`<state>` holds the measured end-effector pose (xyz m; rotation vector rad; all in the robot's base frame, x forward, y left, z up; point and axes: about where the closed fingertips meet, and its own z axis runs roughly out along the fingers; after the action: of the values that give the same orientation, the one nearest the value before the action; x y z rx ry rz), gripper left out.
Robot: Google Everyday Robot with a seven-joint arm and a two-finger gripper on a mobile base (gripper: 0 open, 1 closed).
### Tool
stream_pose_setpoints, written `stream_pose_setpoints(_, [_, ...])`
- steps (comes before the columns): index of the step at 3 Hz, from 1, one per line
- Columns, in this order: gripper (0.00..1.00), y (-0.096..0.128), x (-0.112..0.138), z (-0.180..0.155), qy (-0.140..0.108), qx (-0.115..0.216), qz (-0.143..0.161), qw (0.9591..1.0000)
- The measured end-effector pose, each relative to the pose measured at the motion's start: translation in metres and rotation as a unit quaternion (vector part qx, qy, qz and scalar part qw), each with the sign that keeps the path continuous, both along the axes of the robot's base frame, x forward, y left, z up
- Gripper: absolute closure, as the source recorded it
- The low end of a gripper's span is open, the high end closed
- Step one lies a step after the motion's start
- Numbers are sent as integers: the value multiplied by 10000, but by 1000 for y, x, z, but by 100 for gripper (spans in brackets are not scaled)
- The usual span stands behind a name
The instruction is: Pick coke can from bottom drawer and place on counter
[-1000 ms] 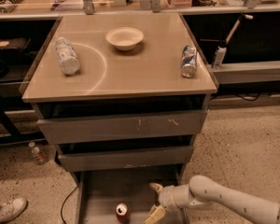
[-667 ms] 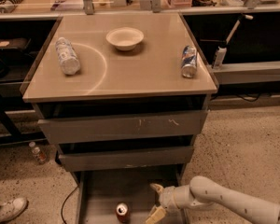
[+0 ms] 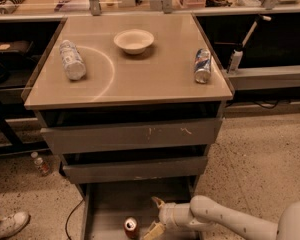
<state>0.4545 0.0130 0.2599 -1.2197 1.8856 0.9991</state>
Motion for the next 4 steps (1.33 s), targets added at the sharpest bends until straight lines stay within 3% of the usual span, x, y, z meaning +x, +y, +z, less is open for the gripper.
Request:
stream_pose_setpoints(2, [0, 32, -2, -31, 61, 124, -4, 9999])
stream_pose_setpoints(4, [0, 57, 4, -43, -76, 307, -5, 9995])
